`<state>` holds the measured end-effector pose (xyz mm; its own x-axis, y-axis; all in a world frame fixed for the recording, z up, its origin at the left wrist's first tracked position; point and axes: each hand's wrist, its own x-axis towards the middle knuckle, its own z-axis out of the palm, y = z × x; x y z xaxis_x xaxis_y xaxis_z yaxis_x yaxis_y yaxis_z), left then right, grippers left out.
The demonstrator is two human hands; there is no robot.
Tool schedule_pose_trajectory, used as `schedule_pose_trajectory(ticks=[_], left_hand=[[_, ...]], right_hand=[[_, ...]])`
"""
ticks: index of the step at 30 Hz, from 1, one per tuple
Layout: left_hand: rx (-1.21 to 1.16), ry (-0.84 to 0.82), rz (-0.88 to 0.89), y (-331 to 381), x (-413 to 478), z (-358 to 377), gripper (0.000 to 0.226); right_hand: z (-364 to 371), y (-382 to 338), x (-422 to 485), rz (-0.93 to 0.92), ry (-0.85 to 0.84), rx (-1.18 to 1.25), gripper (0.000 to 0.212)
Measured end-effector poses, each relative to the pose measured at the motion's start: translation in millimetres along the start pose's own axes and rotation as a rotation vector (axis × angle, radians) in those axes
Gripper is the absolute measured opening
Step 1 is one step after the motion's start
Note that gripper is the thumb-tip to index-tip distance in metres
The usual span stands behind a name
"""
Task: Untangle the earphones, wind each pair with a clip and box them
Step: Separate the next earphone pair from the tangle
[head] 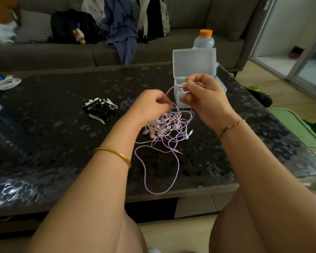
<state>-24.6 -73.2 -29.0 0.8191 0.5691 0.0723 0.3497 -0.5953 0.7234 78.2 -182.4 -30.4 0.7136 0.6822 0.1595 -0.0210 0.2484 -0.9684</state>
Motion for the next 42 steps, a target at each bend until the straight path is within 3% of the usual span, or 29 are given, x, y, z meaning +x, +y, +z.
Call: schedule_pose_trajectory(ticks=[3,5,7,10,12,15,17,18,22,23,25,27,28,30,32,35,39,42], left_hand=[[0.007,0.226,-0.065,-11.0,5.8,2.0,0.013],[-0.024,0.437,-0.087,-14.4,8.1,-1.0,0.011],[-0.114,0.536,-0.054,-13.6,8.1,-1.4,0.007],[-0.299,0.562,0.014,-6.1,6.0,-1.1,0.005],[-0.387,0.560,-0.003,-3.2,5.9,-4.8,0.008],[-0.336,0.564,-0.033,-12.7,8.8,-8.7,0.023],[-0.306,0.587,-0.084,-20.4,10.0,-10.8,0.028],[-0.359,0.596,-0.127,-21.4,9.7,-12.6,0.030],[-0.543,0.604,-0.234,-19.9,8.4,-23.7,0.032],[-0.574,0.560,-0.233,-18.4,6.4,-25.9,0.032],[-0.608,0.408,-0.185,-11.7,1.6,-26.8,0.031],[-0.486,0.273,-0.105,-3.0,-0.6,-23.9,0.030],[-0.399,0.229,-0.062,1.3,-0.9,-22.2,0.030],[-0.265,0.159,0.000,8.5,-1.5,-17.7,0.031],[-0.199,0.110,0.025,10.4,-1.5,-14.7,0.028],[-0.133,0.093,0.035,5.5,-0.8,-13.6,0.030],[-0.075,0.040,0.034,-2.3,-0.3,-11.0,0.033],[-0.042,-0.030,0.017,-8.9,-0.7,-5.9,0.028]], right_hand=[[-4.4,-4.3,-0.5,0.032,0.051,0.022,0.009],[-11.0,-3.9,-0.4,0.030,0.058,-0.349,0.020],[-15.7,4.3,1.6,-0.005,0.047,-0.810,0.026],[-16.6,15.4,6.4,-0.031,0.150,-1.041,0.011],[-18.1,19.3,9.2,0.029,0.227,-0.811,0.016],[-19.6,9.5,9.1,0.300,0.270,0.040,0.026],[-21.4,7.2,9.8,0.351,0.294,0.290,0.031],[-21.6,6.5,11.5,0.321,0.329,0.173,0.033],[-28.7,15.9,17.9,0.064,0.343,-0.974,0.023],[-28.2,18.8,17.3,0.106,0.291,-1.123,0.020],[-24.9,24.3,15.0,0.160,0.204,-1.184,0.030],[-14.7,21.6,10.6,0.030,0.110,-1.019,0.047],[-6.9,14.3,6.4,-0.058,0.057,-0.819,0.050],[9.6,-2.8,-4.1,-0.099,-0.075,-0.440,0.040],[18.4,-10.5,-9.9,-0.100,-0.152,-0.439,0.019],[19.3,-7.1,-14.6,-0.054,-0.237,-0.503,0.035],[20.5,-2.9,-11.0,-0.103,-0.084,-0.282,0.033],[18.9,-5.2,-5.2,0.074,-0.060,0.220,0.037]])
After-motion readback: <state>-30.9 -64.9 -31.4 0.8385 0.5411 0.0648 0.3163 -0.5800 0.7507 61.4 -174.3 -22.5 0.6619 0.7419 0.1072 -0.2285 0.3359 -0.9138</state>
